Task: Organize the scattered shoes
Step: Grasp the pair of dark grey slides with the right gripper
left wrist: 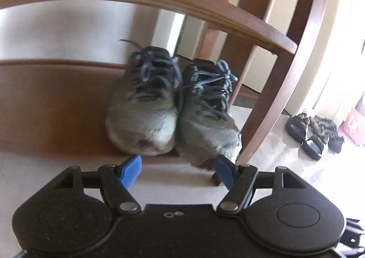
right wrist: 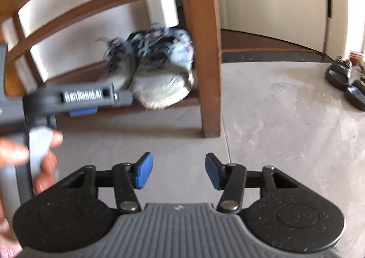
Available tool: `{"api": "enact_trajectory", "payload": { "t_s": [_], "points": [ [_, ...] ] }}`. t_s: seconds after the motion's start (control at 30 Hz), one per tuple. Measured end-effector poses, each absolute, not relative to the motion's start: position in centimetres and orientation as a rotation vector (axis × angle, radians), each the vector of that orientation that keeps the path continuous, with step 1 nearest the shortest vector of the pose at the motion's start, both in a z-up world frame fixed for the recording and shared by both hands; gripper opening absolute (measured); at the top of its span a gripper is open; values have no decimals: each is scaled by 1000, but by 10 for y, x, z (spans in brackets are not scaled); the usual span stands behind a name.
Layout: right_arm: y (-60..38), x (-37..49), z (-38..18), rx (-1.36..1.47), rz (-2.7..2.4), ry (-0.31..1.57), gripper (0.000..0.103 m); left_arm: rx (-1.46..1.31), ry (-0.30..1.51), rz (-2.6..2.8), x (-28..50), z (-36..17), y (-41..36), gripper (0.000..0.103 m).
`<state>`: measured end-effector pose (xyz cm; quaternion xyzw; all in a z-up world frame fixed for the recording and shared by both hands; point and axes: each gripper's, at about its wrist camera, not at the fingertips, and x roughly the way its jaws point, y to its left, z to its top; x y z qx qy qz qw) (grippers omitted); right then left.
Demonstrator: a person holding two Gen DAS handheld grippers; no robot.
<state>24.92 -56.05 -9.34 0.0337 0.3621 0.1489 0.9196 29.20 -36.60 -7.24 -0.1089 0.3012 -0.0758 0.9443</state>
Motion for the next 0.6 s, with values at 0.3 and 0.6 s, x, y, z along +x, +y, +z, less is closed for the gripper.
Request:
{"api": "enact_trajectory", "payload": {
  "t_s": [0.3, 0.6],
  "points": [
    [-503, 180, -108, -332, 847, 953, 55, 26, 520, -235, 255, -25, -358, 72],
    [-474, 177, -116, -416, 932, 1257, 64, 356, 687, -582, 225, 8, -378, 72]
  ]
}}
